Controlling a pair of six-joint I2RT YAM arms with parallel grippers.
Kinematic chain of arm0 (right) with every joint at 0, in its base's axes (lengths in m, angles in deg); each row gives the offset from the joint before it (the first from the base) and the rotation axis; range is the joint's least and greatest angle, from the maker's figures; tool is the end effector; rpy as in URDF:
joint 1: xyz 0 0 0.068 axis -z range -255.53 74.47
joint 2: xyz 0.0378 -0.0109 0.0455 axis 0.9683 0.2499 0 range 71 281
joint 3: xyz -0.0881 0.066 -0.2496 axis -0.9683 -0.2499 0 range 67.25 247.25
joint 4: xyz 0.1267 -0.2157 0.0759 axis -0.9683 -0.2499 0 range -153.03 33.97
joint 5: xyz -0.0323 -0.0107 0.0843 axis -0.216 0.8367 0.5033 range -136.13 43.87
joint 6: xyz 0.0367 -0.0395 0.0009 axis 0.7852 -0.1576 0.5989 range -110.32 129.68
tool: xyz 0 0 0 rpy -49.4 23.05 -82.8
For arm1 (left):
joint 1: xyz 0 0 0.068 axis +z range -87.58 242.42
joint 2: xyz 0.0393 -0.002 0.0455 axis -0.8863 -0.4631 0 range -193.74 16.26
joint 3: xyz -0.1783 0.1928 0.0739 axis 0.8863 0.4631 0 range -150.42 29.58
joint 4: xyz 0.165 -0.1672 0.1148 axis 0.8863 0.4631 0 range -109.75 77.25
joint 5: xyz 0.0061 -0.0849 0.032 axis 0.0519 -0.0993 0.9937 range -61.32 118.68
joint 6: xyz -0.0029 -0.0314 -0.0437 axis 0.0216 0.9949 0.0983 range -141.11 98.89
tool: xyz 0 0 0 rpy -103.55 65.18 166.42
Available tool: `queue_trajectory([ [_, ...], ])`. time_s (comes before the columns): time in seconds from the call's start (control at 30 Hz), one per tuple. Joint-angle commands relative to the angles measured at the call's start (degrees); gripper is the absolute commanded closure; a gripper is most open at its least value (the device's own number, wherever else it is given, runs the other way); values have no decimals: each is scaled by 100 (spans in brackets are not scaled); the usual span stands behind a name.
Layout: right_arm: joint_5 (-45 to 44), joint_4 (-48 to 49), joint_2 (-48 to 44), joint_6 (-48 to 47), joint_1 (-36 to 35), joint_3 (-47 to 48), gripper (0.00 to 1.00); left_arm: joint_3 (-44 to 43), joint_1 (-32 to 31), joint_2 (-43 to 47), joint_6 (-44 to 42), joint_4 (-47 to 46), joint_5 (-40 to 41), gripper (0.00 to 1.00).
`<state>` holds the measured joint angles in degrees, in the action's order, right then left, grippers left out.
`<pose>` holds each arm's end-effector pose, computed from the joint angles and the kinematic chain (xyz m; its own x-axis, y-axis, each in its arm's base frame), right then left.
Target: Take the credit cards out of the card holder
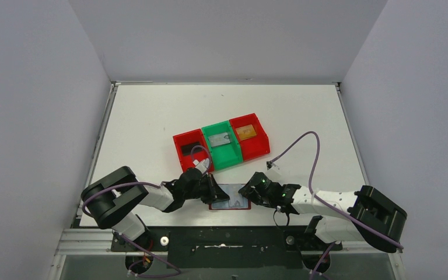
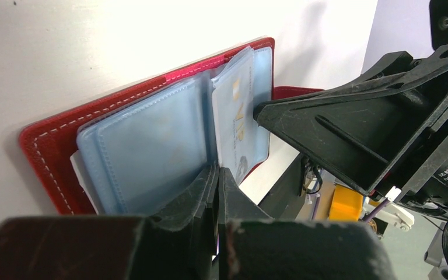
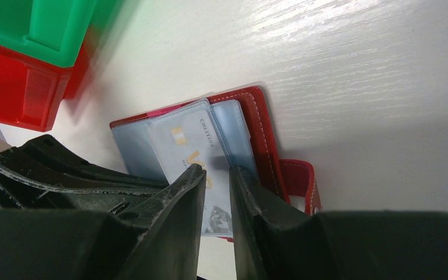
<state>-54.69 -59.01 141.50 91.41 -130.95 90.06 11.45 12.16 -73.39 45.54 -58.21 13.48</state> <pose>0.1238 0.1701 0.1371 -0.8158 0.5408 -0.2050 0.3252 0.7220 0.6107 0.1487 -0.1933 0.1051 -0.9485 -0.2452 -0.2008 0.0294 0.5628 -0.8261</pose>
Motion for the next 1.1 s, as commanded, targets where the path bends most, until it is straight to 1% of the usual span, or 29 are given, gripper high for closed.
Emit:
queue_trajectory([
  [0.0,-75,-428,22,-42,56,-180,75,55,-8,220,-83,-175,-55,100],
  [0.13,-161,-558,-79,5,50,-175,77,56,-7,325,-158,75,-63,100],
  [0.4,-122,-512,-175,64,52,-250,78,58,42,642,-260,523,99,100],
  [0.67,-97,-155,-456,-450,-39,-65,77,-119,42,476,-359,616,-35,100],
  [0.83,-444,-473,-638,-566,-299,273,75,-104,37,531,-344,673,15,100],
  [0.97,-204,74,-504,-871,-353,320,74,-135,34,545,-371,742,13,100],
  [1.07,19,371,-193,-963,-356,368,74,-147,36,547,-381,746,27,100],
])
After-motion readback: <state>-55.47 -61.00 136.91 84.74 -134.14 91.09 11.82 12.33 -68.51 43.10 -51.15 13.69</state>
